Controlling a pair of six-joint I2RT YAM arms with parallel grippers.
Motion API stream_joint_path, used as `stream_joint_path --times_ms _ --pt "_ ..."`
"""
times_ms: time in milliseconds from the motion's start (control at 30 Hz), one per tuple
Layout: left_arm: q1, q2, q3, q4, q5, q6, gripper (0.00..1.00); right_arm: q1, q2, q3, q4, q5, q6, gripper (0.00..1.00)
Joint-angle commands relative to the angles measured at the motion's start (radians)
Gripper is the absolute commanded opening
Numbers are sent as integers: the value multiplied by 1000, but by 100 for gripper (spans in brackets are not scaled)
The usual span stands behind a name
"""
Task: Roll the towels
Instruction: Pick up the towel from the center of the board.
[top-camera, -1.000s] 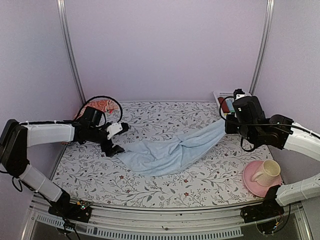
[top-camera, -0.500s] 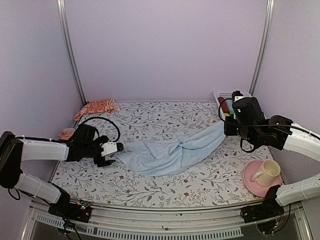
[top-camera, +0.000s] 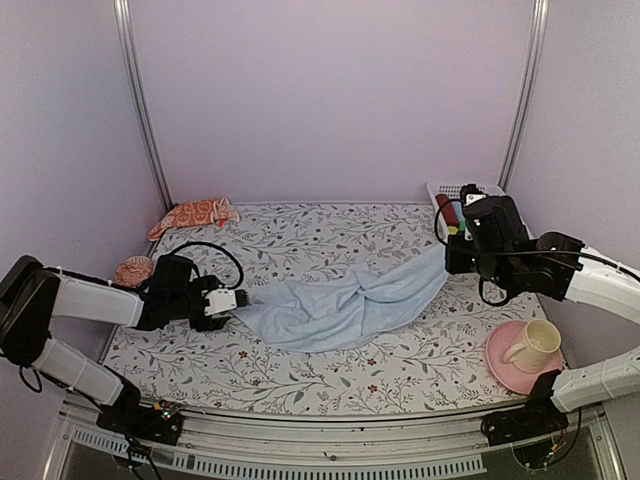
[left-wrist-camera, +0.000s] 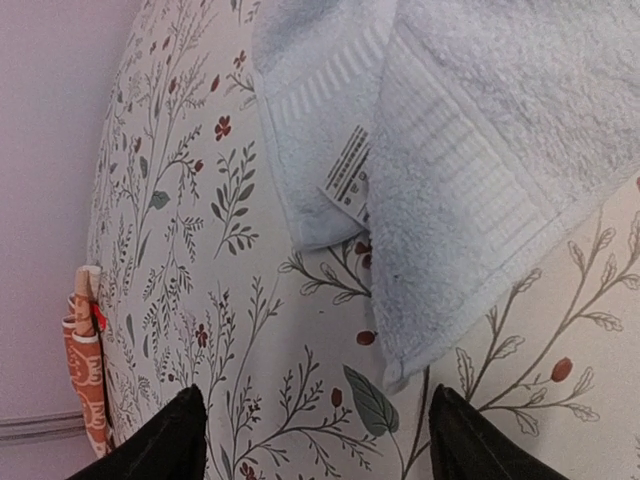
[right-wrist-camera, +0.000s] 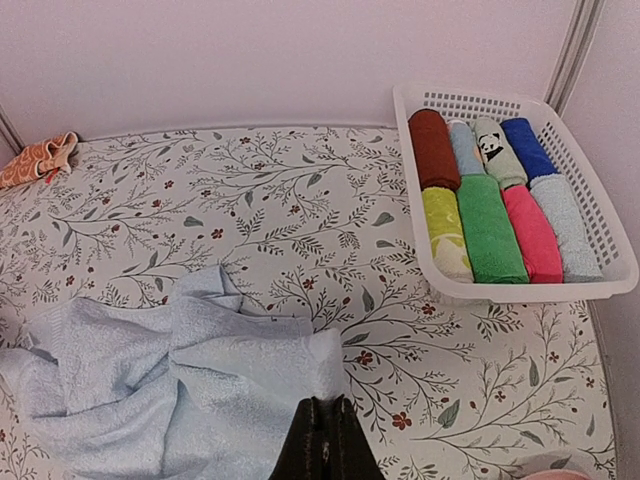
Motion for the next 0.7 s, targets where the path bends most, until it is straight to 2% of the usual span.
stream_joint_path --times_ms 0,133,267,500,567,667 --pt "-15 31 16 -20 31 12 76 -4 -3 -8 25 -6 4 2" --pt "-21 58 15 -11 31 7 75 -4 -5 -11 26 -7 2 2" --pt "-24 83 36 -14 40 -14 63 -5 -4 -16 31 -10 4 2" --pt "-40 116 79 -59 36 -19 59 -5 -8 -19 36 -14 2 2" --pt "-45 121 87 -69 34 -20 52 -6 -8 -19 37 -13 1 2" --pt "-50 130 98 -83 29 -25 37 -5 -10 -21 39 -13 1 2"
